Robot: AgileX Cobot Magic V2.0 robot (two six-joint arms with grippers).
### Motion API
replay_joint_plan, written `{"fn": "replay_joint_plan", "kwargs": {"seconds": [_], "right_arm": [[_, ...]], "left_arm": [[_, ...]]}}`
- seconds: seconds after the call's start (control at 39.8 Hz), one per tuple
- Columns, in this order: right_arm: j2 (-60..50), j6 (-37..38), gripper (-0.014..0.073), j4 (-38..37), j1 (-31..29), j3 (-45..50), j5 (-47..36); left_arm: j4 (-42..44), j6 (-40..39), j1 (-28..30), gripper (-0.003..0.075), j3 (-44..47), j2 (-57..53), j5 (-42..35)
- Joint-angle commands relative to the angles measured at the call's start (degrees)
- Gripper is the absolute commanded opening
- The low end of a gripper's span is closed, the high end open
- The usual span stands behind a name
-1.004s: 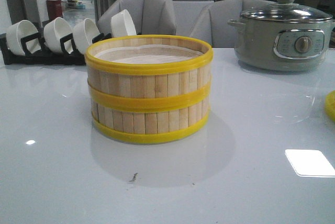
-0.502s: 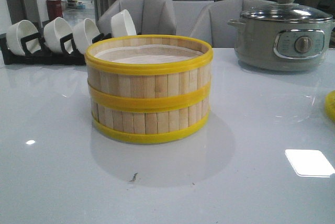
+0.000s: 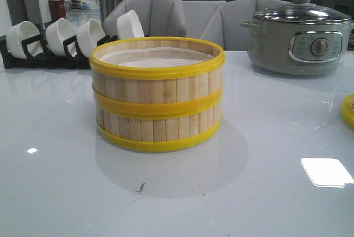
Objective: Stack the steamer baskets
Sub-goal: 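Lower the right gripper onto the center hub of the woven lid, then grasp the lid hub with the right gripper and lift it over the stack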
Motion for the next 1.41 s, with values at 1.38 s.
{"fn": "replay_joint_plan", "kwargs": {"seconds": [1.38], "right_arm": [[-6.9,0.3,0.0029,1.8,7.1,-7.6,4.0]], "left_arm": [[-0.1,-0.2,-0.1,0.0086,-1.8,-0.1,-4.8]]}}
